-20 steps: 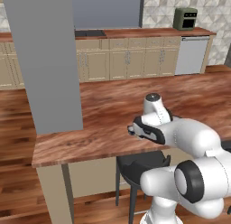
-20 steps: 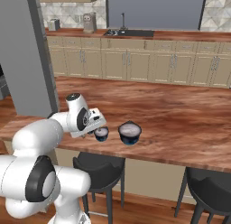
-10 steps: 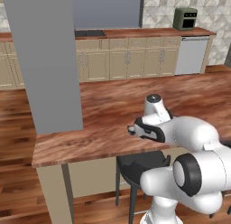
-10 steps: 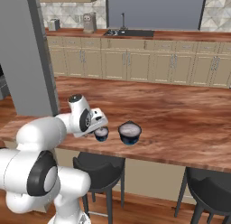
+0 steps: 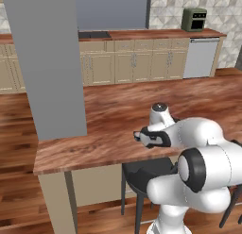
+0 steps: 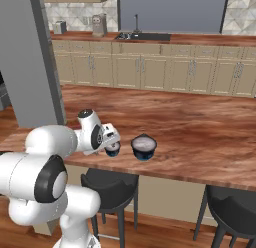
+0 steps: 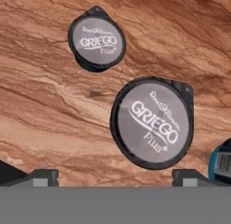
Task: Stack the yogurt containers by placing the smaller containers on top of the larger containers.
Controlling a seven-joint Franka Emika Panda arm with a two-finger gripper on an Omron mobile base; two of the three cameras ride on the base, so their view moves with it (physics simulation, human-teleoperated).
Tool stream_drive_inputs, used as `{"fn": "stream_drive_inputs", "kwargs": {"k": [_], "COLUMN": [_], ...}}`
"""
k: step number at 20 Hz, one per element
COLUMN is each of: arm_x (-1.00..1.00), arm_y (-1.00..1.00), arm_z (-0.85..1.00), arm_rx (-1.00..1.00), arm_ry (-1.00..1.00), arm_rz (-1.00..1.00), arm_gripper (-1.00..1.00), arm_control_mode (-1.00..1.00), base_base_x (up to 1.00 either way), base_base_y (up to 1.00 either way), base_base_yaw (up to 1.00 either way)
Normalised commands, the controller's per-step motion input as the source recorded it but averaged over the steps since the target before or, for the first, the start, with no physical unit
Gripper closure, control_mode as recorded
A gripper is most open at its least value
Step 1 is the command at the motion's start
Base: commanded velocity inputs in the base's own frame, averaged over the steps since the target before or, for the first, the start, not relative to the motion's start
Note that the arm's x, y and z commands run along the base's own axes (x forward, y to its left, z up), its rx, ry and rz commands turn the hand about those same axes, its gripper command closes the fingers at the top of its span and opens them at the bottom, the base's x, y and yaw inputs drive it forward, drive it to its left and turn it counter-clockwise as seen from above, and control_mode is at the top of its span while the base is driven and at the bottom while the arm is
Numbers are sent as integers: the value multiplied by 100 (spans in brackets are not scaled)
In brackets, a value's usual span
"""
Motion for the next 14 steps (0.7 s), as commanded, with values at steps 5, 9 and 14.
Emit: {"fn": "stream_drive_inputs", "kwargs": {"k": [5,9,14], "arm_x": [16,22,20], "arm_y": [0,0,0], "arm_z": [-15,-8,-2], "arm_rx": [0,0,0], "arm_ry": [-2,-4,-7], "arm_rz": [0,0,0], "arm_gripper": [-100,-100,-100], "arm_control_mode": [-100,-100,-100], "base_base_x": [0,0,0], "base_base_y": [0,0,0], "base_base_yaw": [0,0,0]}}
